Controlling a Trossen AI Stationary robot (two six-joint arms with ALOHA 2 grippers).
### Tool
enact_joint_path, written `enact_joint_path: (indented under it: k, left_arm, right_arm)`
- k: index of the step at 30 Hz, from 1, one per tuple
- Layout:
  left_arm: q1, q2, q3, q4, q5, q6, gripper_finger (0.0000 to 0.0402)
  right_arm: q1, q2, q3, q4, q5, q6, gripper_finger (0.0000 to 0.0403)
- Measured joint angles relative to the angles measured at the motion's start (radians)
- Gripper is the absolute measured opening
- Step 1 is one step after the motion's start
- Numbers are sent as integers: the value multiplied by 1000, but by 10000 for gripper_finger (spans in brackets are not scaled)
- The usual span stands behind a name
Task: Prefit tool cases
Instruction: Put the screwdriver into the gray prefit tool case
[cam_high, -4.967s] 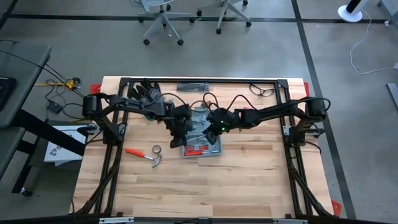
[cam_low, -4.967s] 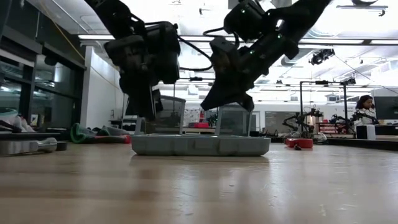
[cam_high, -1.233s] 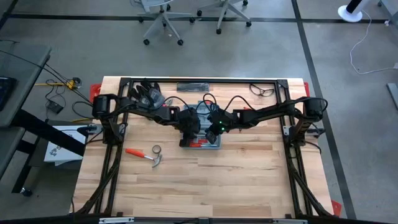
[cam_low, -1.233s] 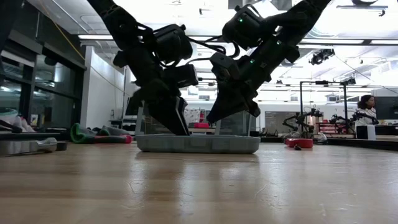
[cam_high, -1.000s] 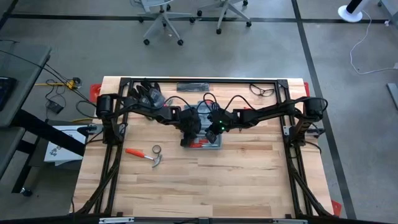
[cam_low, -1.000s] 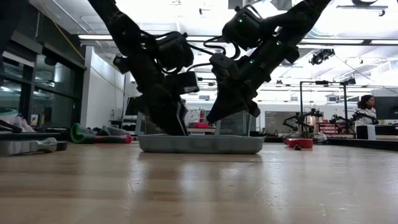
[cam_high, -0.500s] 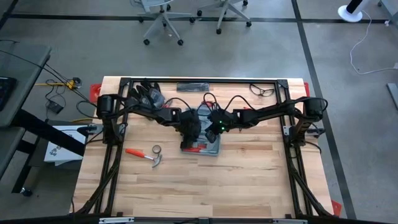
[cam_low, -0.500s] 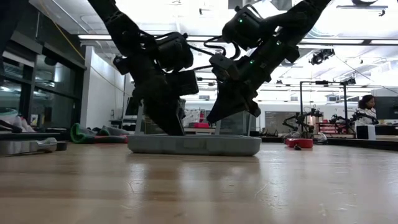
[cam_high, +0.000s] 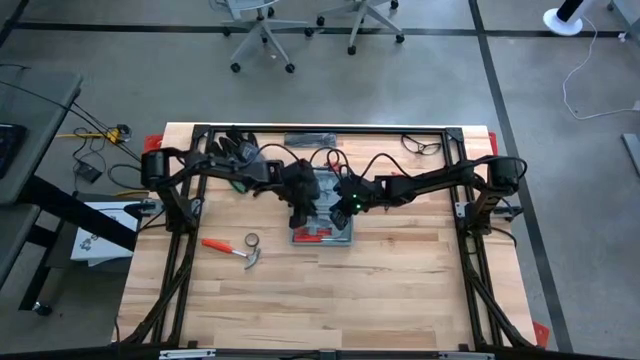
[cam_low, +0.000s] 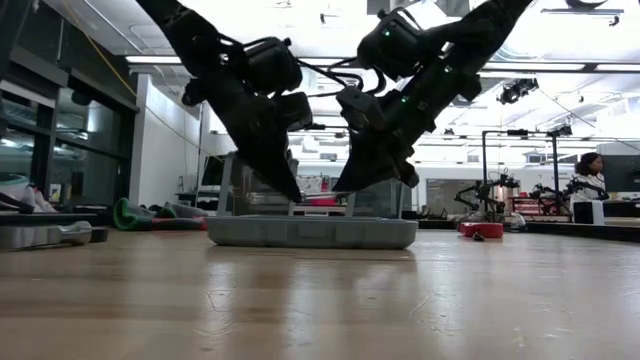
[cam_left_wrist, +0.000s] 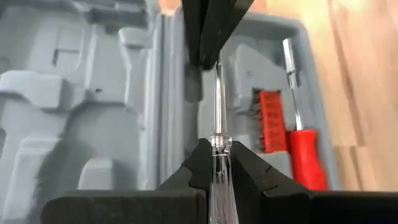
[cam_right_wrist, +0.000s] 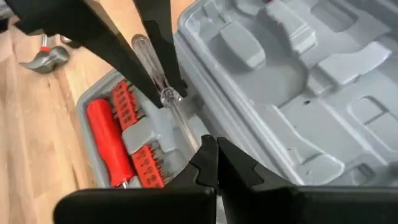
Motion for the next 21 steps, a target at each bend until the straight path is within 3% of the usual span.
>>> enact_joint_path:
  k: [21]
  left_arm:
    - [7,63,4,-23,5,35,33]
  right_arm:
    - [1,0,0,-10,-4,-3,0]
